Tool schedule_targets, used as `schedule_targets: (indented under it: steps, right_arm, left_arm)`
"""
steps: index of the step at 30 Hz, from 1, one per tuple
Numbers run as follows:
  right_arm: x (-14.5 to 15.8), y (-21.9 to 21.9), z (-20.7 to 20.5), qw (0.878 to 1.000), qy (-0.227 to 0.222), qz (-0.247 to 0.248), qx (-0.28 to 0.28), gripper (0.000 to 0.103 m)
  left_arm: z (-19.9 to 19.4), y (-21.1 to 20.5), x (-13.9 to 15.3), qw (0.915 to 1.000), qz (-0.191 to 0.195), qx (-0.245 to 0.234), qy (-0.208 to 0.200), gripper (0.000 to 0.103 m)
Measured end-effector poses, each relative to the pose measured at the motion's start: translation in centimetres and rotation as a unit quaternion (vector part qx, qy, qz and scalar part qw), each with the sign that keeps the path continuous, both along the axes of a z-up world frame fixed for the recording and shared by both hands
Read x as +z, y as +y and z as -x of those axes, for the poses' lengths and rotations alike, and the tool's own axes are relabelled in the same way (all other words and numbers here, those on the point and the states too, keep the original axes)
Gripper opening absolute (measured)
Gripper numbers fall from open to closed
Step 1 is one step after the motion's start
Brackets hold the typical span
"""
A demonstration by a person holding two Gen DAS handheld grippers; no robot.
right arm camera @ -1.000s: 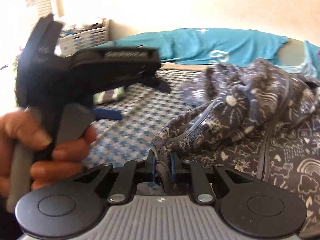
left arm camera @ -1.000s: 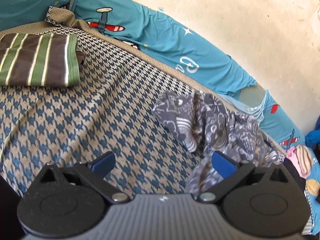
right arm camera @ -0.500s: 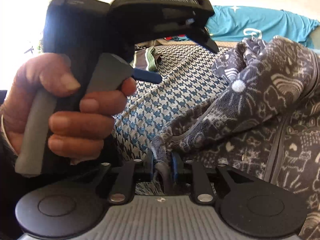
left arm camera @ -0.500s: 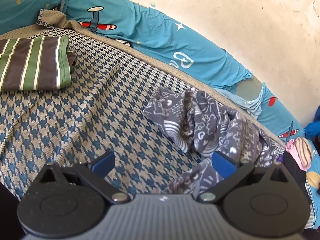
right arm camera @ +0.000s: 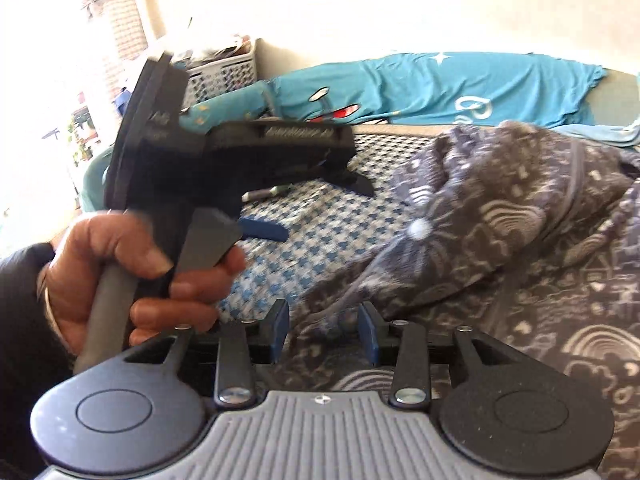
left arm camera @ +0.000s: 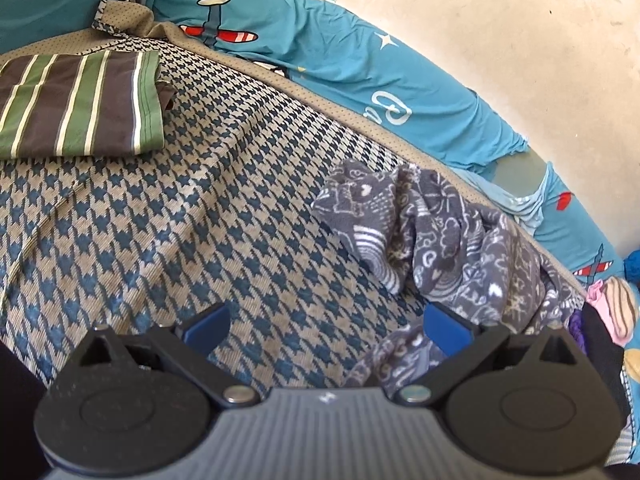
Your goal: Fold clothes
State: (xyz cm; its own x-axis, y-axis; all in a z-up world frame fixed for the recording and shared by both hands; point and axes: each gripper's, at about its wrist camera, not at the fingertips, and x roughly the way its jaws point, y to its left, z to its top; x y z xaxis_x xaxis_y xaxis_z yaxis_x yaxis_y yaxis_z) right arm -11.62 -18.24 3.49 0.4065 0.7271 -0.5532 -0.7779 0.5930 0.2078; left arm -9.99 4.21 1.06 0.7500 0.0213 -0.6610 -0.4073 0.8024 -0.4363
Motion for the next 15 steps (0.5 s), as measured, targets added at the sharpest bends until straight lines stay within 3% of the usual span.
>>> schedule_targets:
  steps: [5,10,15]
  right_arm:
    - [0.2,-0.9,-1.7,0.998,-0.005,0.019,-0.059,0.043]
    - [0.1,-3.7,-4.5,0.993,0.031,0.002,-0.113,0.043]
    - [0.7,-5.4,-5.8,0.991,0.037,0.009,-0.131,0.044]
  left_arm:
    - [-0.2,-0.9,0.1,0.9998,-0.014,-0.016,0.003,0.103]
    - [-0.7,-1.6,-0.1,0.9993,-0.021,-0.029,0.009,0.103]
    - [-1.5,-2.0,-0.3,0.9989,-0.02,-0.039,0.015,0.103]
